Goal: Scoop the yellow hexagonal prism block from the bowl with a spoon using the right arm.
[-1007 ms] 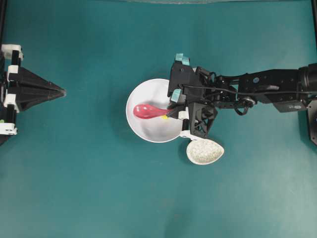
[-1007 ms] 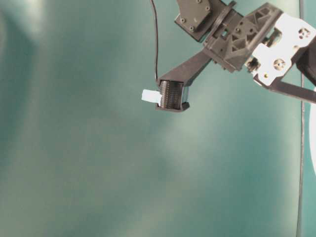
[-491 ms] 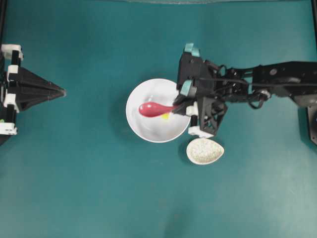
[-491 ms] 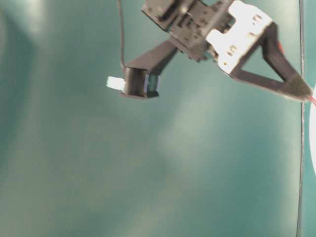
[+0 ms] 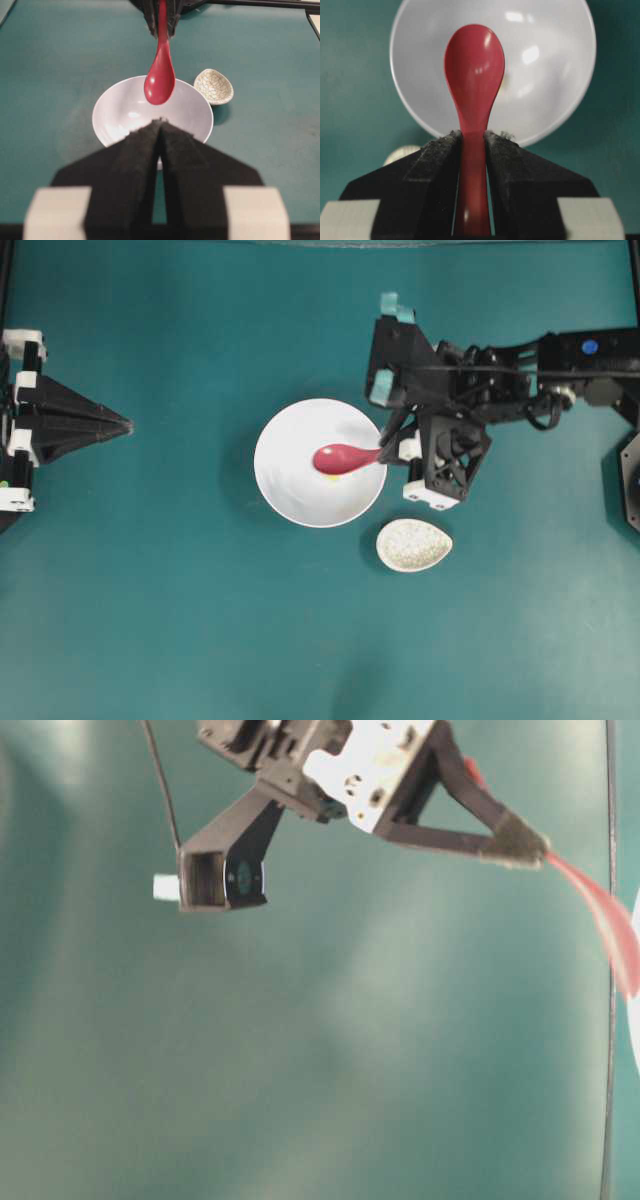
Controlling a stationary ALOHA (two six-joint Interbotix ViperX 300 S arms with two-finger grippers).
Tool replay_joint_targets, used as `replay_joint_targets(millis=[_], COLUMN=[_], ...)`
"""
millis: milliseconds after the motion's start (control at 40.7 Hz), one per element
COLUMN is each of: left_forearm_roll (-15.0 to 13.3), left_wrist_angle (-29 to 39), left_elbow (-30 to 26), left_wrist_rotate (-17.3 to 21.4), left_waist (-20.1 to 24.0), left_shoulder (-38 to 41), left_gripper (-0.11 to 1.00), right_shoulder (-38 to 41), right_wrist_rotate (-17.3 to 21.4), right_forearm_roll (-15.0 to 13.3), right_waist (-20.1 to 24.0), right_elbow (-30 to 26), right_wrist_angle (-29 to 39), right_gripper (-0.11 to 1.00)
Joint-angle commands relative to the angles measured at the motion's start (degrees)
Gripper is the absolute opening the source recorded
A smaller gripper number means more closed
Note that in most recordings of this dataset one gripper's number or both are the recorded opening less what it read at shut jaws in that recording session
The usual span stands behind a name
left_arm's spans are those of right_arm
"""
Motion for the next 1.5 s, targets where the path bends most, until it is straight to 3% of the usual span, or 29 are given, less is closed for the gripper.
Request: replay_joint_targets(millis=[0,344,713,1032,1474], left_forearm_roll=[0.18,0.18,0.18,0.18,0.09], left_wrist_angle=[-0.53,-0.53,-0.53,-0.53,-0.53], left_elbow=[-1.14,-1.14,-1.14,-1.14,-1.23], left_wrist_rotate=[0.09,0.09,0.09,0.09,0.09], left_waist=[0.09,0.09,0.09,0.18,0.09], left_shoulder=[0.26,0.26,0.26,0.26,0.26], left_gripper=[0.00,0.00,0.00,0.00,0.00], right_shoulder=[-0.53,3.87,9.05,12.04,14.85], right_wrist_rotate=[0.70,4.31,4.66,5.80,5.27], right_forearm_roll=[-0.09,-0.09,-0.35,-2.64,-2.81], right_waist=[-0.18,-0.79,-0.88,-0.79,-0.88], right_elbow=[-3.16,-10.55,-17.93,-19.95,-20.04], right_wrist_angle=[3.96,19.42,28.48,31.90,30.76], right_gripper=[0.23,0.23,0.23,0.23,0.23])
